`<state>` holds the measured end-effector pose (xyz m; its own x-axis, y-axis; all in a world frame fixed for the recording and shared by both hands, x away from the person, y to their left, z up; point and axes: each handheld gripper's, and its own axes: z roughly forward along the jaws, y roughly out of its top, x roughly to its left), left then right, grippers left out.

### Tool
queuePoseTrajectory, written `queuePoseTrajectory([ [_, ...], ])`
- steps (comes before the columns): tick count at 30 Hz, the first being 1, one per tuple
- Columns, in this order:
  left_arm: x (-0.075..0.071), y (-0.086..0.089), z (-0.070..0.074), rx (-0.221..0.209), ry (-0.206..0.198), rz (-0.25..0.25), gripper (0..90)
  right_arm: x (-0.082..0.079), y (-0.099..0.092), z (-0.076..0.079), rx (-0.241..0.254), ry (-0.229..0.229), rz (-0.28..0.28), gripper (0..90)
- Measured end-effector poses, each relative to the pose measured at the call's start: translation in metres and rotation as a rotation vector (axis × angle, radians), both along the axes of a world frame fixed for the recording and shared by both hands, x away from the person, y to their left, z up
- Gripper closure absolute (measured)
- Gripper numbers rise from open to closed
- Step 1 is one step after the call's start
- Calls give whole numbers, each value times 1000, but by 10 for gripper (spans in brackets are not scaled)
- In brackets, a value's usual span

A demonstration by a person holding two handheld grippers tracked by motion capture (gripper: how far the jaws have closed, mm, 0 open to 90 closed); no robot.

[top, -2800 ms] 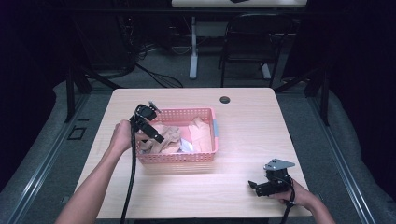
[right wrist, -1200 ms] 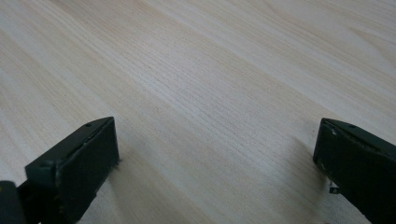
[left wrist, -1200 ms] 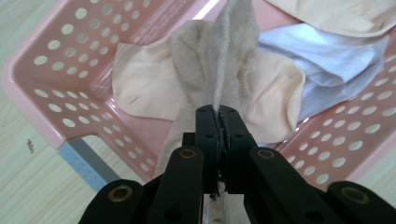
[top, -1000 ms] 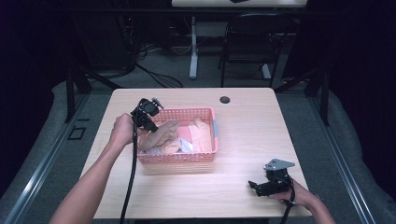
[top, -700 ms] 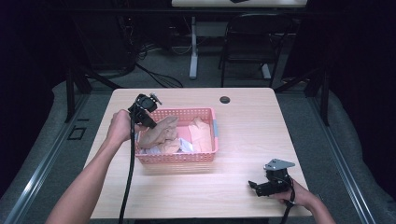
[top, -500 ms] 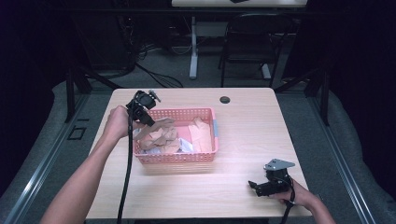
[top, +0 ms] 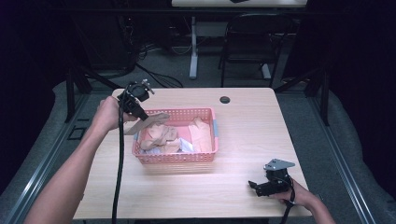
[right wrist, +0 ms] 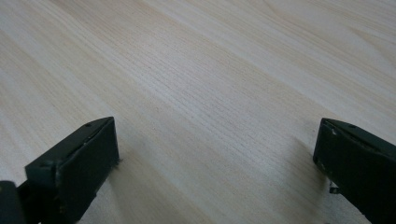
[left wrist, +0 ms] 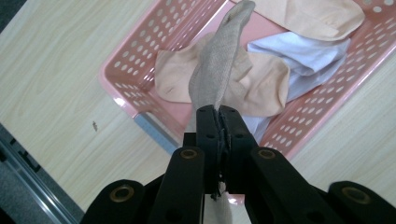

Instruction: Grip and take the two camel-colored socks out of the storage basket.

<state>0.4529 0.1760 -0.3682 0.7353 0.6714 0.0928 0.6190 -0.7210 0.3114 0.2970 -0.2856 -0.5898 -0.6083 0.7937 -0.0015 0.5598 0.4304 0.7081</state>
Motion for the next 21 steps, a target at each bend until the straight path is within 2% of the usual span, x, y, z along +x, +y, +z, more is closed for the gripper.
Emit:
queuePoseTrajectory([
  [6,-5,13,13,2,-9,12,869,0,0,0,0,2,4,0],
  [7,-6,18,17,16,-7,14,869,0,0,0,0,0,0,0],
  [17,-12,47,26,32,-5,60,869,0,0,0,0,0,0,0],
  [21,-15,60,29,23,-8,82,869,0,0,0,1,1,0,0],
])
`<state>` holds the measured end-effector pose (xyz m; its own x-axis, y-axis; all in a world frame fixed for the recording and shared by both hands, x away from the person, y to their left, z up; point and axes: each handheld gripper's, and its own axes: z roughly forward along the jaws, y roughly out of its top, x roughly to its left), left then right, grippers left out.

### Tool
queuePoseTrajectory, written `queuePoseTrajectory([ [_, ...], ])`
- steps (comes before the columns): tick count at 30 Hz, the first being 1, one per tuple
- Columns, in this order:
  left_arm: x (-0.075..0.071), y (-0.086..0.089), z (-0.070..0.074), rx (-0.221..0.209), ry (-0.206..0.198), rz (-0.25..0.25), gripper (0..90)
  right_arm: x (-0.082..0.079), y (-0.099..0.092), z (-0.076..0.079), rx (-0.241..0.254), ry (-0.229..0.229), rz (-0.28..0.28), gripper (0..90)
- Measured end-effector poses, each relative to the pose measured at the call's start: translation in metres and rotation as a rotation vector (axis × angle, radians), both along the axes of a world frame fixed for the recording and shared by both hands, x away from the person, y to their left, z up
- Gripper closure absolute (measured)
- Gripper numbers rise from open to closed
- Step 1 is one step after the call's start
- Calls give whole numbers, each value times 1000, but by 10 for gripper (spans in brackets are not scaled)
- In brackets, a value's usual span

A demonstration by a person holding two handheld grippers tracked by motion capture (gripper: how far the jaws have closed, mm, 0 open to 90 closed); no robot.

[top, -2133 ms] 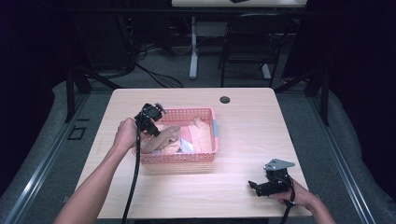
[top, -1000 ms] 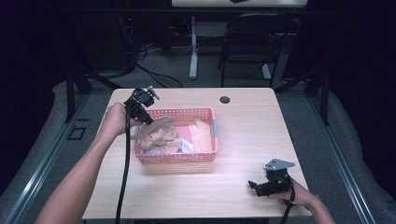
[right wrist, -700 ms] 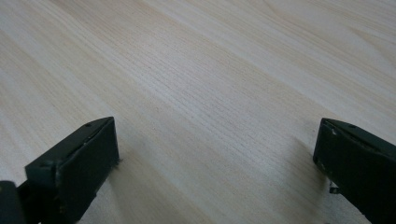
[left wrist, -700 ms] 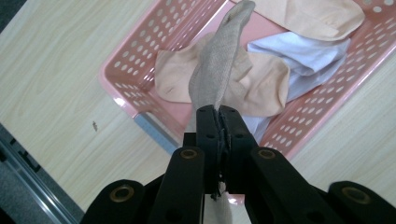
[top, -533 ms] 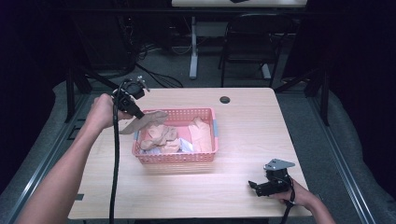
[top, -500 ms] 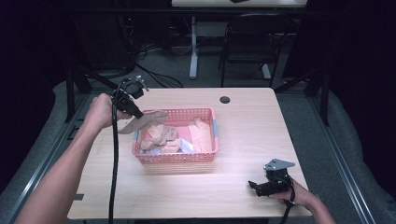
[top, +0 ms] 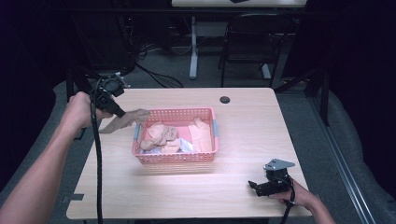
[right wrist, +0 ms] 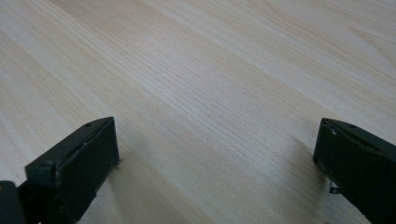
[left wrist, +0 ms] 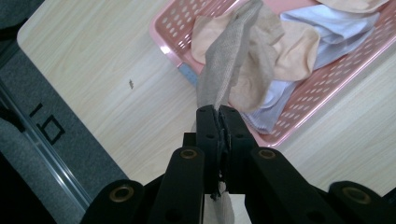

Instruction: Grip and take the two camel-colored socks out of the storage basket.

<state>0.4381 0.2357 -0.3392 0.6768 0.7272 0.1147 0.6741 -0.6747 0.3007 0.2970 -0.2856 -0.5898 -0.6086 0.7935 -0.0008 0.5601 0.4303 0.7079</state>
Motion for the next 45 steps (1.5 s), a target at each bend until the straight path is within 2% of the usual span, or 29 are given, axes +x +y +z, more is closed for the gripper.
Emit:
queuePoseTrajectory([
  [9,-5,23,7,25,0,39,869,0,0,0,-1,0,0,0],
  [25,-10,51,8,21,9,90,869,0,0,0,0,3,4,0],
  [34,-10,66,-4,12,25,128,869,0,0,0,0,0,0,0],
  [44,-6,80,-27,15,58,166,870,0,0,0,-1,3,4,0],
  [45,-5,83,-32,3,64,175,870,0,0,1,-10,5,3,0],
])
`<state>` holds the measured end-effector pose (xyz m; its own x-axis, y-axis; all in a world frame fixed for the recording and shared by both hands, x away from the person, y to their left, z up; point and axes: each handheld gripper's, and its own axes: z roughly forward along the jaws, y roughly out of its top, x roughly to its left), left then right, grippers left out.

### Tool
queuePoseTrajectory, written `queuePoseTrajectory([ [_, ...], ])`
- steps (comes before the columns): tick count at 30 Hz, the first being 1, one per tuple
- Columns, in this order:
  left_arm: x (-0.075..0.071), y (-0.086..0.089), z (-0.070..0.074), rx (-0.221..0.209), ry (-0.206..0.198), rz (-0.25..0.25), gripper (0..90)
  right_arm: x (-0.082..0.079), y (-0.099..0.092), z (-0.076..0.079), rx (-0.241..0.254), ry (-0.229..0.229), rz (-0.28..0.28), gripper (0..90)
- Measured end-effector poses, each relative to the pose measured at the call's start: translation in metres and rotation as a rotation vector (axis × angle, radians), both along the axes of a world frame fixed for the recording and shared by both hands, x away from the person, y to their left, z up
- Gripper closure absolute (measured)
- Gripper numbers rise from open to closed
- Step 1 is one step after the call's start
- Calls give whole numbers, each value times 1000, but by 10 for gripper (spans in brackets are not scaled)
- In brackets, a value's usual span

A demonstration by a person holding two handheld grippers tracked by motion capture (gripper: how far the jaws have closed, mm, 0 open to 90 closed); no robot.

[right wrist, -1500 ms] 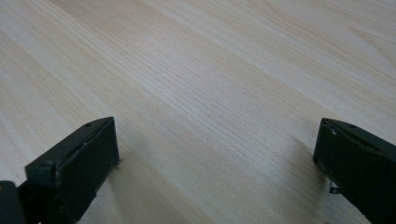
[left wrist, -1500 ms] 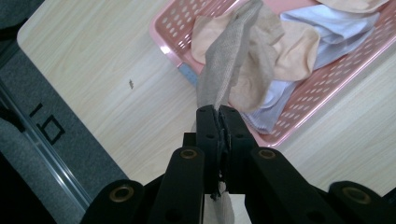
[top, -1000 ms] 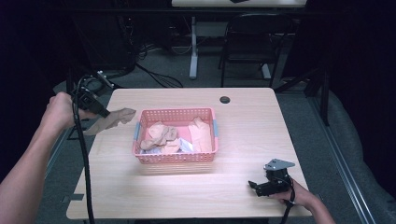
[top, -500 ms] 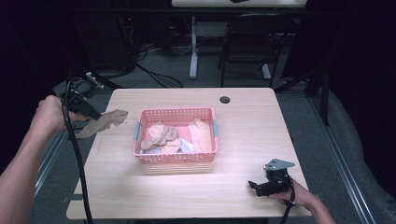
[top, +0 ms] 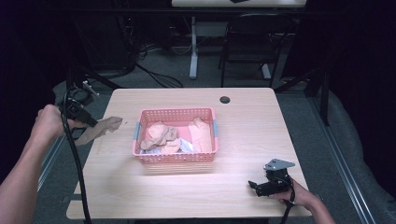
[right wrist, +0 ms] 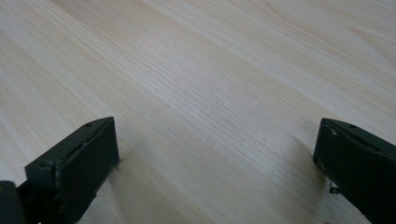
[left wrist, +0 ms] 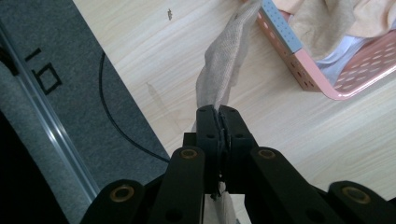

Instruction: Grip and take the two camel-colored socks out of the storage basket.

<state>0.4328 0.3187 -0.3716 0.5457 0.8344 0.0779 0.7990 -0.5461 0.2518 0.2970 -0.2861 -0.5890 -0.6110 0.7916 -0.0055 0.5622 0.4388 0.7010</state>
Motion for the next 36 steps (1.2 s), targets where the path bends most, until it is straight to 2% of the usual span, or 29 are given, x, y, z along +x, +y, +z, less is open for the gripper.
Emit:
queuePoseTrajectory([
  [3,1,2,-6,0,5,7,870,0,0,0,0,-1,0,0],
  [4,2,4,-13,-9,14,12,870,0,0,0,1,-4,1,0],
  [5,2,4,-13,-9,14,12,870,0,0,0,0,-3,3,0],
  [10,7,7,-36,-28,39,31,869,0,0,0,4,-4,0,0],
  [12,10,6,-50,-31,56,44,869,0,0,0,4,-4,0,0],
  [13,10,6,-50,-31,56,44,869,0,0,0,4,-4,0,0],
  [22,19,9,-97,-45,109,100,869,0,0,0,3,-4,0,0],
  [28,22,8,-131,-29,137,126,868,0,0,0,4,-4,0,0],
  [33,22,6,-146,-60,155,137,846,0,0,0,4,-4,0,0],
  [36,22,5,-149,-72,160,136,818,0,0,0,3,-4,0,0],
])
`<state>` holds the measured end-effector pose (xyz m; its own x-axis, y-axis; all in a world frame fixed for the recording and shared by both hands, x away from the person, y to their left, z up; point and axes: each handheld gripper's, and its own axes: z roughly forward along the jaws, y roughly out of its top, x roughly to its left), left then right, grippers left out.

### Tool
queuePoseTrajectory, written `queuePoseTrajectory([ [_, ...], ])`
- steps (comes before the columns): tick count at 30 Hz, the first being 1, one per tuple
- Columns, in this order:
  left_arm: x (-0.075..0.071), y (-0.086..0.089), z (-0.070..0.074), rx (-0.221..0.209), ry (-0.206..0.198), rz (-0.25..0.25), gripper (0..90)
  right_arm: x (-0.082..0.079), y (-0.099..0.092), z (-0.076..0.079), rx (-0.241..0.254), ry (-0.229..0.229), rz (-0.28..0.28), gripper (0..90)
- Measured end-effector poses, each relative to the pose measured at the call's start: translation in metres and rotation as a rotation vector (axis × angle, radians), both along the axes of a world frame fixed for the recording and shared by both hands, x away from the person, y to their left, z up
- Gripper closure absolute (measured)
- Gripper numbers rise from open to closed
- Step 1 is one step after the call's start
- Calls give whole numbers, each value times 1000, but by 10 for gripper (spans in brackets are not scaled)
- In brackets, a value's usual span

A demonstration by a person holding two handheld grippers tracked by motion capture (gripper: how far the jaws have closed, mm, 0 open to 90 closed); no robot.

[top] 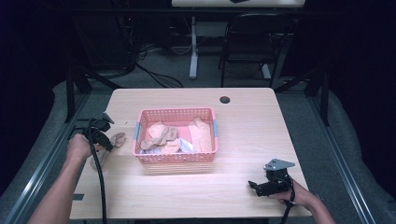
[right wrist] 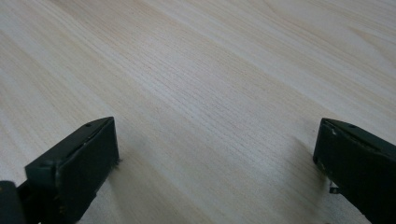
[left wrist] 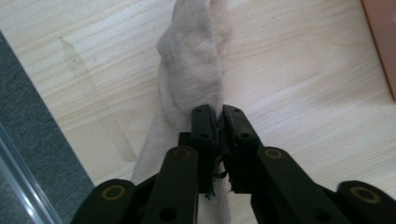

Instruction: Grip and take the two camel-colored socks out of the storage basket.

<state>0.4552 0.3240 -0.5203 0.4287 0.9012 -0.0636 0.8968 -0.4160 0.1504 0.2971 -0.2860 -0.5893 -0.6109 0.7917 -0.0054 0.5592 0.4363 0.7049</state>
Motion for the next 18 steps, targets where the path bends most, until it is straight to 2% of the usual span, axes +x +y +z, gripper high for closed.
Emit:
queuePoseTrajectory([
  [2,0,-1,2,1,-3,3,753,0,0,0,1,0,0,0],
  [3,-1,0,5,-1,-8,7,693,0,0,0,0,0,0,0],
  [6,-4,1,20,-10,-47,17,419,0,0,0,0,0,0,0],
  [9,-9,2,38,-28,-88,15,215,0,0,0,0,0,0,0],
  [12,-14,2,56,-33,-125,-8,118,0,0,0,0,1,2,0],
  [14,-17,1,67,-40,-167,-13,29,0,0,0,1,1,3,0],
  [15,-19,1,73,-49,-193,-18,0,0,0,0,1,0,0,0],
  [18,-25,1,87,-85,-294,-13,0,0,0,0,1,1,3,0],
])
